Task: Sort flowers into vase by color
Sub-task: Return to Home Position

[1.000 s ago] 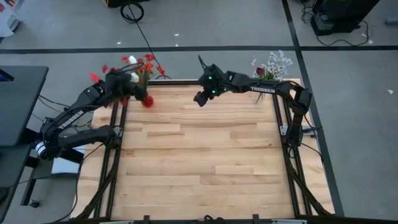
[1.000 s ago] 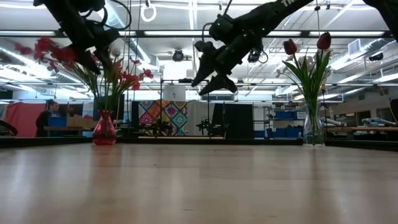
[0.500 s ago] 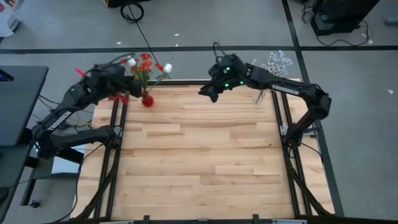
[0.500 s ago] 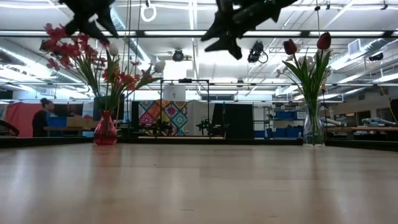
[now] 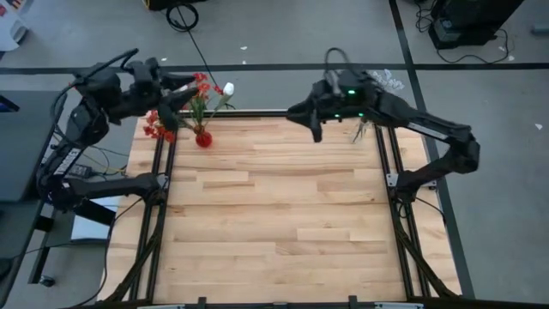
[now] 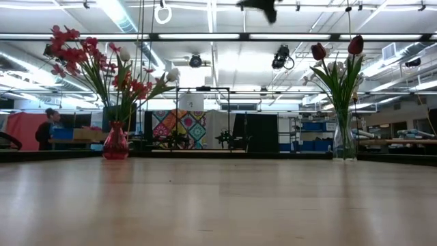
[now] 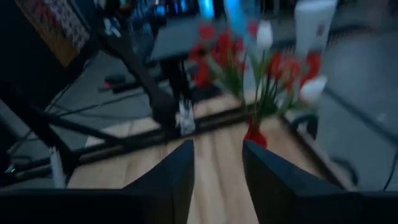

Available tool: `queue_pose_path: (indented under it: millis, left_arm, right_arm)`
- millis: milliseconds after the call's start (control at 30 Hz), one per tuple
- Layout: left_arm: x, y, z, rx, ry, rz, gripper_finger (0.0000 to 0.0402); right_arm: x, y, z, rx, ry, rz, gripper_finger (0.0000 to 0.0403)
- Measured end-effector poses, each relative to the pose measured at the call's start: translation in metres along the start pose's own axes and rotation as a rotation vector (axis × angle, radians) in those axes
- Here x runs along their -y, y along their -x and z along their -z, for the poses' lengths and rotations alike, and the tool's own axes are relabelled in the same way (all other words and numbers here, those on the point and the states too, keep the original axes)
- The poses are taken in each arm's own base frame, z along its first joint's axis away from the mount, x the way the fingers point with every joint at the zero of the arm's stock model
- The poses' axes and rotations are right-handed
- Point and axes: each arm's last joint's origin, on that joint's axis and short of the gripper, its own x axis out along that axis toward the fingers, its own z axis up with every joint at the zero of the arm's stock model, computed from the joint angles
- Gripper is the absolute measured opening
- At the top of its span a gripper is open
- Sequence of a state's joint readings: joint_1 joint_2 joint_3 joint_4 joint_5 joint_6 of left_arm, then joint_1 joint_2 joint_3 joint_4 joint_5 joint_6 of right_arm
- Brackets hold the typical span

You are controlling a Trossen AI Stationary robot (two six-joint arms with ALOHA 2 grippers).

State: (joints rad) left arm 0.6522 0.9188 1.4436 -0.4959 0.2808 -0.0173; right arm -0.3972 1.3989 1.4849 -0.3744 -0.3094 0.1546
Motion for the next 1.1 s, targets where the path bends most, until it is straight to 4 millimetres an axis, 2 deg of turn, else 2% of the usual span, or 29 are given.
queue_pose_path:
  millis: [67, 267, 367, 500, 600, 733, 800, 933, 1000, 1100]
  left_arm:
    - [0.005, -0.018, 0.002, 0.012, -0.006, 0.095, 0.0166]
    - [0.027, -0.088, 0.032, -0.11, -0.06, 0.267, 0.0112]
    - [0.039, -0.113, 0.04, -0.104, -0.04, 0.326, 0.0081]
    - [0.05, -0.142, 0.056, -0.133, -0.005, 0.4, 0.0035]
    - [0.058, -0.153, 0.066, -0.173, 0.006, 0.436, 0.0008]
    - [0.067, -0.166, 0.082, -0.219, 0.018, 0.467, 0.0006]
    - [0.071, -0.17, 0.098, -0.216, 0.003, 0.494, 0.0006]
    - [0.075, -0.175, 0.137, -0.192, 0.041, 0.512, 0.0005]
    - [0.073, -0.173, 0.154, -0.191, 0.052, 0.487, 0.0005]
    - [0.071, -0.167, 0.165, -0.173, 0.078, 0.475, 0.0004]
  right_arm:
    - [-0.008, 0.014, -0.006, 0.044, 0.034, 0.018, 0.0125]
    - [-0.028, 0.046, -0.015, 0.105, 0.08, 0.008, 0.0014]
    - [-0.04, 0.051, -0.013, 0.133, 0.095, 0.052, 0.0015]
    - [-0.052, 0.049, 0.004, 0.219, 0.091, 0.054, 0.0007]
    - [-0.057, 0.049, 0.025, 0.295, 0.041, 0.013, 0.0007]
    - [-0.063, 0.053, 0.057, 0.379, 0.038, 0.046, 0.0004]
    - [-0.065, 0.055, 0.071, 0.396, 0.032, 0.083, 0.0004]
    - [-0.066, 0.055, 0.092, 0.369, 0.043, 0.082, 0.0005]
    - [-0.063, 0.053, 0.105, 0.299, 0.037, 0.119, 0.0005]
    - [-0.059, 0.048, 0.126, 0.189, -0.132, 0.121, 0.0005]
